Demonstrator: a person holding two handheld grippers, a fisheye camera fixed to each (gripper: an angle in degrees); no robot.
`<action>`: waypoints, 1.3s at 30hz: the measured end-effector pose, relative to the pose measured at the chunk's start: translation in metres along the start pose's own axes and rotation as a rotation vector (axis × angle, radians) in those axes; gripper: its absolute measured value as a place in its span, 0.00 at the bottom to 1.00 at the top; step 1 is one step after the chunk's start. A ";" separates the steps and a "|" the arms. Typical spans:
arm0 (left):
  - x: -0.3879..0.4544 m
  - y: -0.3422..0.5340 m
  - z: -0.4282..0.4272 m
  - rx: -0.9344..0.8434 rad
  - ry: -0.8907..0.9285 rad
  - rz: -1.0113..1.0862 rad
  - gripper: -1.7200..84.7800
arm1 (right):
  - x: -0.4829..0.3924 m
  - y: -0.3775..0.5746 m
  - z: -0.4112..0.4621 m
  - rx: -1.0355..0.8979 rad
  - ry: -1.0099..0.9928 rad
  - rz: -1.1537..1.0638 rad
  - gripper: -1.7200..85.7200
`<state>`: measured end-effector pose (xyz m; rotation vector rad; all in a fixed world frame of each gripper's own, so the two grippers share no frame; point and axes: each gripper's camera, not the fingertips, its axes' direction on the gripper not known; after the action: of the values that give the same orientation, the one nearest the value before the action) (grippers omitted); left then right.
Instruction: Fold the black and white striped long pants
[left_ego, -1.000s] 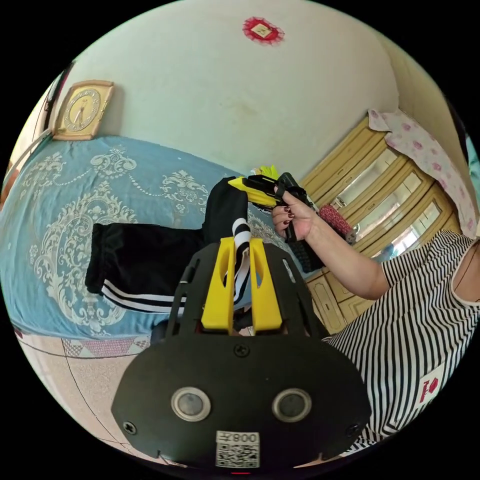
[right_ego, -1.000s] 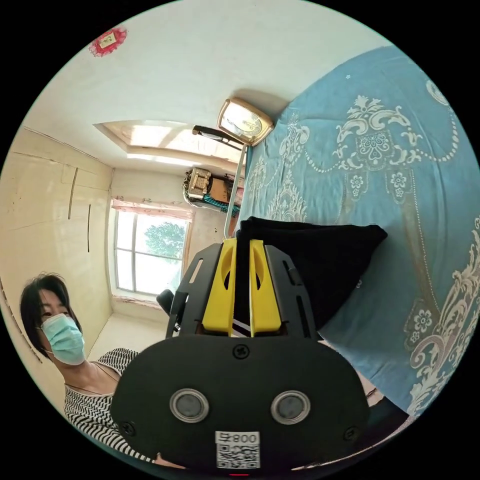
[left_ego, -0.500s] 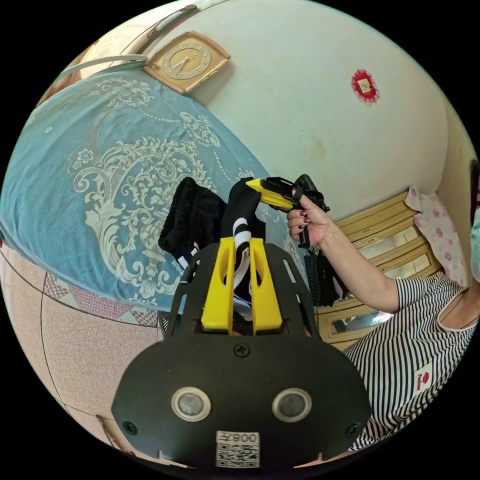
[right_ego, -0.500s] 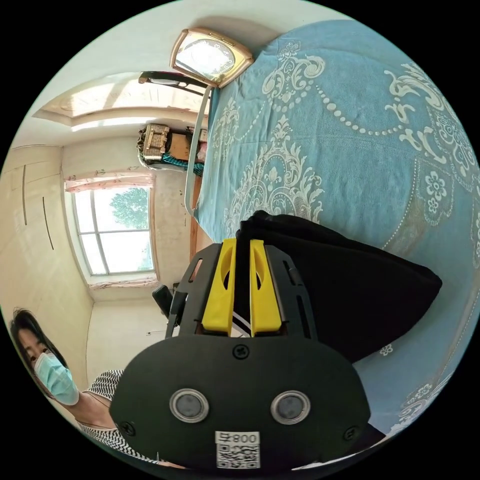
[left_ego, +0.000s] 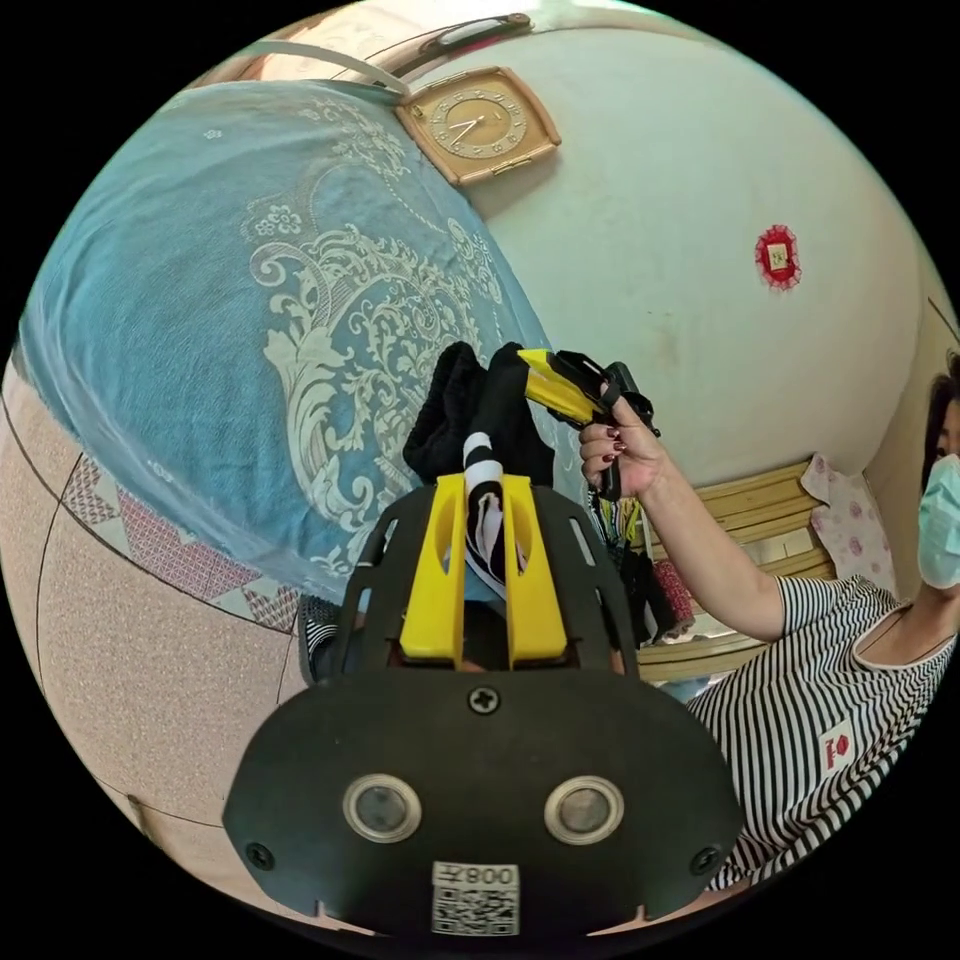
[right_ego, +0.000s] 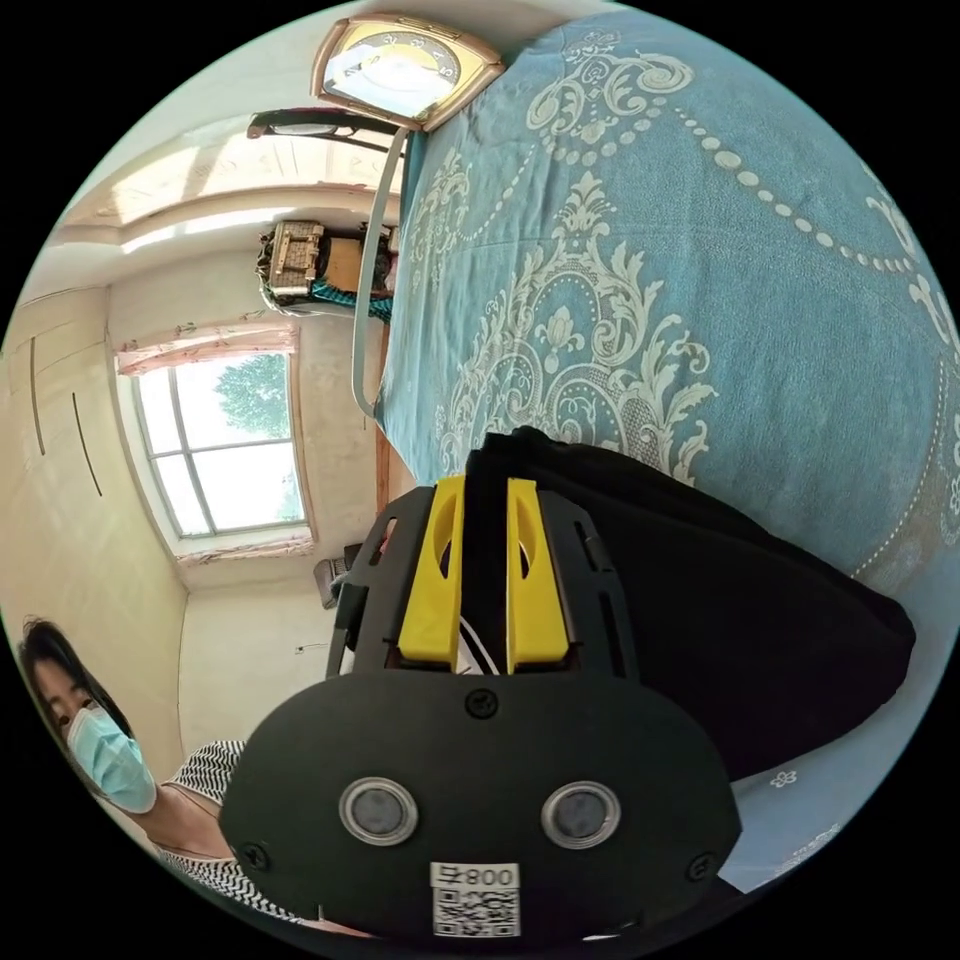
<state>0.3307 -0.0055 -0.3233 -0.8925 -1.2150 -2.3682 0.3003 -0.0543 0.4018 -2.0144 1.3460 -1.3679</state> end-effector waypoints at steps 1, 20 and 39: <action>-0.001 0.007 0.001 0.012 0.014 -0.015 0.10 | -0.009 -0.003 0.001 0.001 -0.007 -0.012 0.10; 0.201 0.029 0.075 -0.082 -0.576 0.446 0.02 | -0.159 0.000 0.060 -0.083 0.406 -0.294 0.02; 0.335 0.045 0.135 -0.102 -0.782 0.496 0.02 | -0.221 0.066 0.049 -0.010 0.546 -0.482 0.02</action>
<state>0.1556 0.0752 -0.0143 -1.9989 -0.9319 -1.7210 0.2912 0.0919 0.2169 -2.1481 1.0807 -2.2552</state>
